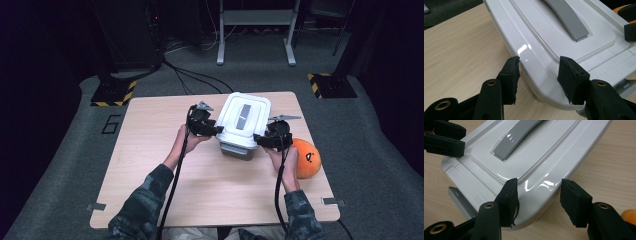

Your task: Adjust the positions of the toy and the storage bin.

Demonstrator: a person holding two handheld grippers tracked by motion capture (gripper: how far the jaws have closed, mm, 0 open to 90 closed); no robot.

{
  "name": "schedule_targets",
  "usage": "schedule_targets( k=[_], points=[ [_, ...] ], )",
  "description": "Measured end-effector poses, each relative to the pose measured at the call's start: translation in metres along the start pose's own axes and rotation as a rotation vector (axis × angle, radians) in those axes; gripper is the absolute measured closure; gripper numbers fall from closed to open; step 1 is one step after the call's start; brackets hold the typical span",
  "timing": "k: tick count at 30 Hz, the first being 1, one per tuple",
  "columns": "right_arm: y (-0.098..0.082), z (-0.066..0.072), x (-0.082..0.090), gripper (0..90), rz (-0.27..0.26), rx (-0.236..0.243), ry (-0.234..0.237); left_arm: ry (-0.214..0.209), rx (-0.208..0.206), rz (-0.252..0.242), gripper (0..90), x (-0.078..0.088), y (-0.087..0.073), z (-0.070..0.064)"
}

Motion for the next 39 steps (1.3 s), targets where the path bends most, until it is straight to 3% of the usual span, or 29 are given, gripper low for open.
schedule_targets(
  k=[10,21,39],
  points=[
    [-0.008,0.017,0.004,47.9,0.004,0.033,-0.009,-0.001,-0.007,-0.004,50.3,0.012,-0.015,-0.004],
    [-0.016,0.035,0.009,47.8,0.011,0.066,-0.012,0.012,-0.045,0.005,49.9,0.026,-0.03,-0.008],
    [-0.025,0.064,0.012,45.3,0.019,0.133,-0.008,0.024,-0.049,0.005,49.6,0.048,-0.056,-0.01]
  ],
)
Point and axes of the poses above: each handheld gripper's, and its own axes: x roughly backward along the jaws, y roughly out of its top, z roughly to its left, the point moved 1 cm from there along -x, roughly forward along the jaws, and after that the axes turned 9 degrees about z, right-handed, at the moved point
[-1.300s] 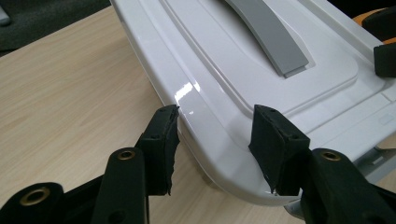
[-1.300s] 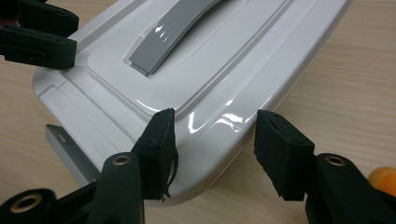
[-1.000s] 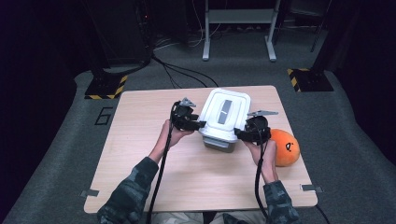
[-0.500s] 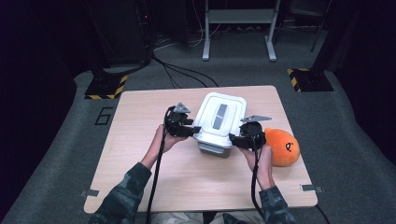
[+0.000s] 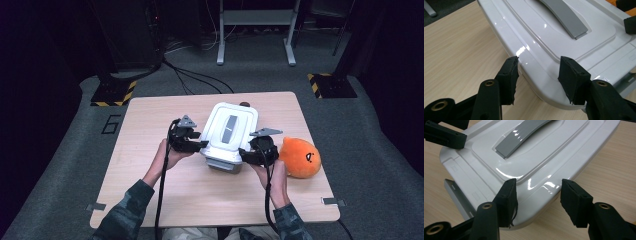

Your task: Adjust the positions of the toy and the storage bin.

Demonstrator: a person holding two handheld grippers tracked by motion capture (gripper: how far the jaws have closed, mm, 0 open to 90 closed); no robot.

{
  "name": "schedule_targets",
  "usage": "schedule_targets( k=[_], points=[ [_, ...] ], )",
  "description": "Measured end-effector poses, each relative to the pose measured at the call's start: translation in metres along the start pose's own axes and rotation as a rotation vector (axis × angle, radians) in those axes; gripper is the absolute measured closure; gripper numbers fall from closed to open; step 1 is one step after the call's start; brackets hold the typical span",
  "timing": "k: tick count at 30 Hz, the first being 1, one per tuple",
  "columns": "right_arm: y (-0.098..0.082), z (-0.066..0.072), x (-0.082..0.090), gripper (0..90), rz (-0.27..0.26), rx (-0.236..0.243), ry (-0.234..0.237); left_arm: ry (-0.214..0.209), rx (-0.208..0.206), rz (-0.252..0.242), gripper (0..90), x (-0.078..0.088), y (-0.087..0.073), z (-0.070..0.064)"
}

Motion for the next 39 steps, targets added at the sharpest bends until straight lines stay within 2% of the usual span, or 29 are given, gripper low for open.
schedule_targets(
  k=[2,4,9,15,21,25,32,37,39],
  points=[
    [0.002,-0.002,-0.002,35.5,0.004,-0.002,0.004,0.016,-0.01,0.001,49.6,0.001,-0.001,0.002],
    [0.005,-0.008,-0.003,27.0,-0.013,0.009,0.004,0.016,0.0,-0.001,49.4,0.002,-0.003,0.004],
    [0.016,-0.028,-0.005,23.5,-0.044,-0.006,-0.005,0.022,0.002,-0.01,49.4,0.003,-0.005,0.005],
    [0.033,-0.052,-0.01,24.9,-0.043,-0.043,-0.03,0.03,0.003,-0.001,47.4,0.003,-0.004,0.005],
    [0.049,-0.065,-0.019,25.4,-0.035,-0.06,-0.054,0.036,0.0,0.002,46.6,0.003,-0.003,0.004],
    [0.061,-0.075,-0.028,29.7,-0.036,-0.084,-0.047,0.042,0.0,0.002,46.8,0.003,-0.003,0.004],
    [0.081,-0.086,-0.047,41.5,-0.019,-0.112,-0.038,0.044,0.001,0.004,46.8,0.003,-0.003,0.004],
    [0.087,-0.092,-0.056,45.6,0.0,-0.116,-0.05,0.04,0.005,0.005,46.8,0.003,-0.003,0.005],
    [0.087,-0.093,-0.058,47.2,0.002,-0.117,-0.038,0.035,0.005,0.006,46.8,0.003,-0.003,0.004]
  ],
)
Point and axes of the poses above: each handheld gripper's, and its own axes: x roughly backward along the jaws, y roughly out of its top, z roughly to its left, the point moved 1 cm from there along -x, roughly forward along the jaws, and after that the axes turned 9 degrees about z, right-handed, at the moved point
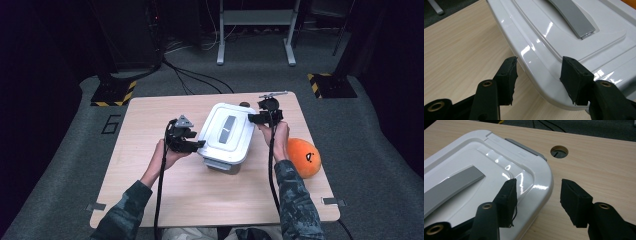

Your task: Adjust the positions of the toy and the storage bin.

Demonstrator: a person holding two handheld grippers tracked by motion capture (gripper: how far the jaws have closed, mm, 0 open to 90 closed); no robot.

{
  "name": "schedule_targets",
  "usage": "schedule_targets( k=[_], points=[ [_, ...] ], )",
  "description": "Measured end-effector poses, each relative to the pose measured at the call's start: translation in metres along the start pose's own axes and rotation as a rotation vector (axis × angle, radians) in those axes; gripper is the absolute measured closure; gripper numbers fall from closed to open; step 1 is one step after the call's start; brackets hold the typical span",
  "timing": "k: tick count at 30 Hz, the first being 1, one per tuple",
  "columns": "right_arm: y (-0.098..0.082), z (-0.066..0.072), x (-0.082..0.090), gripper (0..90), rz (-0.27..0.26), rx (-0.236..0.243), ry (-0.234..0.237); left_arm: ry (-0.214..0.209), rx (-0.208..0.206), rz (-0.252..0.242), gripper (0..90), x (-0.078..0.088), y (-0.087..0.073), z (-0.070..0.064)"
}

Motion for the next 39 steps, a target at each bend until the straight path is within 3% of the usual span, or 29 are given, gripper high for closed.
schedule_targets(
  k=[5,11,22,39],
  points=[
    [-0.001,-0.003,0.0,56.1,0.002,-0.005,0.011,0.002,-0.004,0.002,46.8,0.0,0.002,-0.002],
    [-0.008,-0.007,0.002,58.9,-0.008,-0.019,0.052,0.031,-0.008,0.011,46.8,0.001,0.003,-0.002],
    [-0.017,-0.002,0.009,56.8,-0.012,0.011,0.024,0.034,0.016,0.008,46.7,0.003,0.0,0.01],
    [-0.034,0.008,0.022,53.9,-0.009,-0.01,0.005,0.016,0.044,-0.003,46.5,0.005,-0.005,0.021]
  ],
)
Point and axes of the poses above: each handheld gripper's, and its own axes: x roughly backward along the jaws, y roughly out of its top, z roughly to its left, the point moved 1 cm from there along -x, roughly forward along the jaws, and after that the axes turned 9 degrees about z, right-handed, at the moved point
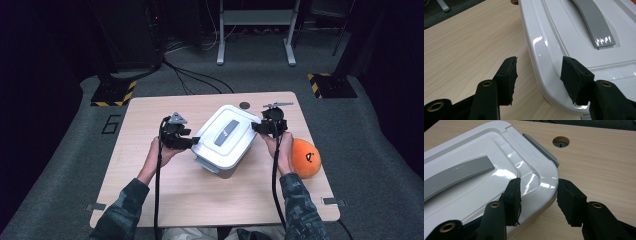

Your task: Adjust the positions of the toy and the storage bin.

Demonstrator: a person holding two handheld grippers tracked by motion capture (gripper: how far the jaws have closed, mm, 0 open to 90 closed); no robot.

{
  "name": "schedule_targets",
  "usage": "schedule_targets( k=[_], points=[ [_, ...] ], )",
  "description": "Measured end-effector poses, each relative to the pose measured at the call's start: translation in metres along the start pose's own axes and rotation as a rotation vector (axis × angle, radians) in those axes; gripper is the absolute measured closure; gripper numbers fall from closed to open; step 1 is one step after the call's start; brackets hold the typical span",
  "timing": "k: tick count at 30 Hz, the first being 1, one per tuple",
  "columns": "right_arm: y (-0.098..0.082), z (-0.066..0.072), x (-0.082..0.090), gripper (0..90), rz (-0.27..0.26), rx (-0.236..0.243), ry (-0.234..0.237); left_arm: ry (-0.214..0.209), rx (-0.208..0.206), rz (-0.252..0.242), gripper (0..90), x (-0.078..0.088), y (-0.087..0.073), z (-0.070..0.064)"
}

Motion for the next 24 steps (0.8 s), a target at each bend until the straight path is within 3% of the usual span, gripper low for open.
schedule_targets(
  k=[24],
  points=[
    [-0.018,0.014,0.016,52.9,0.004,0.024,-0.009,0.02,-0.001,0.003,43.9,0.004,-0.004,0.009]
  ],
)
Point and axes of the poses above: each handheld gripper's, and its own axes: x roughly backward along the jaws, y roughly out of its top, z roughly to its left, the point moved 1 cm from there along -x, roughly forward along the jaws, and after that the axes turned 9 degrees about z, right-handed, at the moved point
